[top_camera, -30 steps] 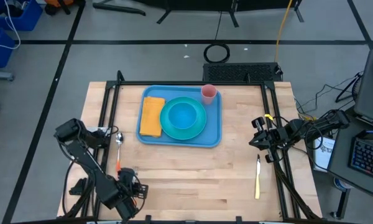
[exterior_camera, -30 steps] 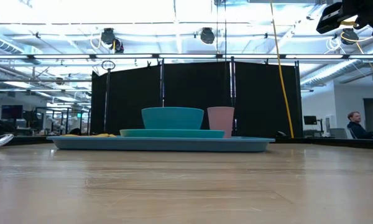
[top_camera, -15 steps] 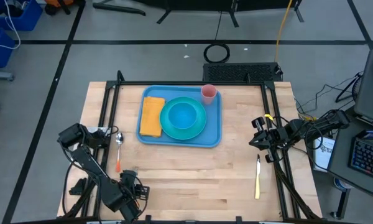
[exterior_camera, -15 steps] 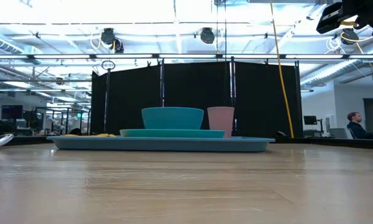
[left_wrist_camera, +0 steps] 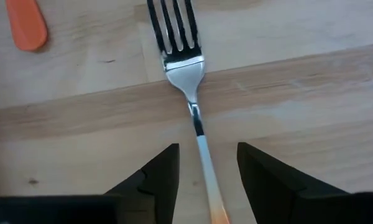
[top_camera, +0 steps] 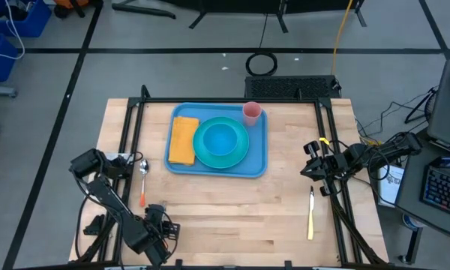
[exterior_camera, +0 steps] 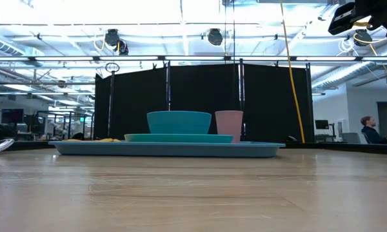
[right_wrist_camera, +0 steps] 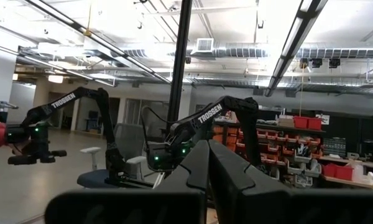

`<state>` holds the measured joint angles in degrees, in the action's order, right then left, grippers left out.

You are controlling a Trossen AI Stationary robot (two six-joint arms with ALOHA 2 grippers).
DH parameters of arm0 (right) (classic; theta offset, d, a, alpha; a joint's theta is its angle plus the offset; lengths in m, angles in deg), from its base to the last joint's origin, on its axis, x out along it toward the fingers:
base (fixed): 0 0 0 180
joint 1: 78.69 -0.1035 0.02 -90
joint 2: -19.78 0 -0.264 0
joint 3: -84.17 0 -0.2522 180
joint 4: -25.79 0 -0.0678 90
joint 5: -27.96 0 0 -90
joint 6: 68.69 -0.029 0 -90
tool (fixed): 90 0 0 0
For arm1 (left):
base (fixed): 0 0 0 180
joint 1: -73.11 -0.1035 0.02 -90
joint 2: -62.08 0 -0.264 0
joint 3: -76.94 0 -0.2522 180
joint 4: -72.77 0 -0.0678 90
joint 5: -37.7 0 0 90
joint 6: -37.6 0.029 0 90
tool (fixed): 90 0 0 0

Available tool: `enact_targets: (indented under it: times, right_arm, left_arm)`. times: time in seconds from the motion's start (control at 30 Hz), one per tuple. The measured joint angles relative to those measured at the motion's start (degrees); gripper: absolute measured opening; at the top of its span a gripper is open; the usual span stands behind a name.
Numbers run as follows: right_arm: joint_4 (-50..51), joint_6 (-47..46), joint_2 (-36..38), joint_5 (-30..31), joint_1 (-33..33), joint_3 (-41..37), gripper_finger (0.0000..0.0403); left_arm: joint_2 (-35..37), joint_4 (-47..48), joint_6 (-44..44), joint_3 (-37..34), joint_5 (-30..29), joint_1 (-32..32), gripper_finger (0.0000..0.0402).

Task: Set up tray
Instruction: Put the orange fork on the yellow napkin

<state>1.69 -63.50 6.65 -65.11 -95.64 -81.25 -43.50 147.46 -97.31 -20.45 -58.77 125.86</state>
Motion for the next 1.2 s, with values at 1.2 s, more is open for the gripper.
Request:
enact_targets:
  times: [1.2]
  right_arm:
    - [0.0,0.0,0.0,0.0,0.0,0.0,0.0004]
  left_arm:
    - [0.11,-10.1,3.84,-5.7,-1.56,0.0,0.0011]
